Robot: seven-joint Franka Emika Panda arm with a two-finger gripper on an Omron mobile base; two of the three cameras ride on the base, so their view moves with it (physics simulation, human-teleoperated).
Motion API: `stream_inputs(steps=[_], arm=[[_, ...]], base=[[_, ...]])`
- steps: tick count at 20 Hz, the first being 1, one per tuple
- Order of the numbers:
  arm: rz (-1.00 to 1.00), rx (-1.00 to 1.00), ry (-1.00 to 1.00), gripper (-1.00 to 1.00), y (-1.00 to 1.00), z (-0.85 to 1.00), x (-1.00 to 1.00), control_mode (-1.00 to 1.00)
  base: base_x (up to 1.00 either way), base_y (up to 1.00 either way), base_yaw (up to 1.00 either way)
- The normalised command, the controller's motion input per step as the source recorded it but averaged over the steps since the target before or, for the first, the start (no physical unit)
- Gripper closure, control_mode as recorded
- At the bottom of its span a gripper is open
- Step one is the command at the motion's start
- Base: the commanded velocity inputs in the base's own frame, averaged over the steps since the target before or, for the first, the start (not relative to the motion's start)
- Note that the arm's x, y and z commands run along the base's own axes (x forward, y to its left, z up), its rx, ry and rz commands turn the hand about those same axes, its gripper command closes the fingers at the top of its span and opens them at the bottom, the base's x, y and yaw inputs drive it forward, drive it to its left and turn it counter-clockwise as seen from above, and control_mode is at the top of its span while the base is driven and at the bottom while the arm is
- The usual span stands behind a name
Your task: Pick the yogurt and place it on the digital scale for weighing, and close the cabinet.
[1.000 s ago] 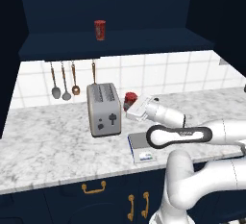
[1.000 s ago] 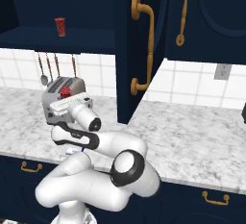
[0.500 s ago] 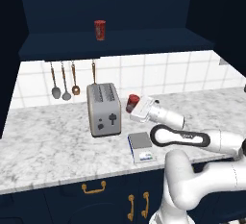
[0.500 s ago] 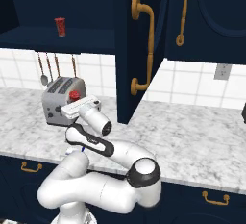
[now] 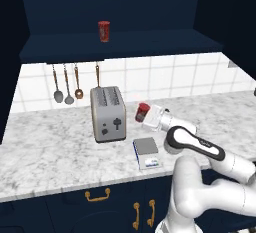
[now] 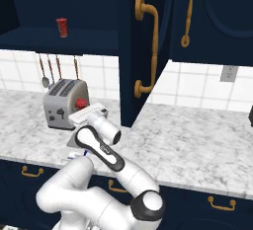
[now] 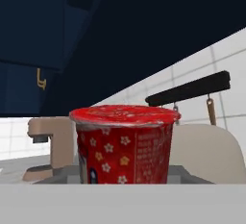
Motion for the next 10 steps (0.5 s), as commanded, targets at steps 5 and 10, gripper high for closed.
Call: stream_inputs(steps=[5,10], arm=[[0.15,0.02,0.01,1.00,-0.51,-0.03,0.29,-1.00],[0.25,0.05,0.00,1.00,-0.34,-0.15,0.71,-1.00]], base=[[0.00,0.00,0.00],[0.00,0.00,0.00]])
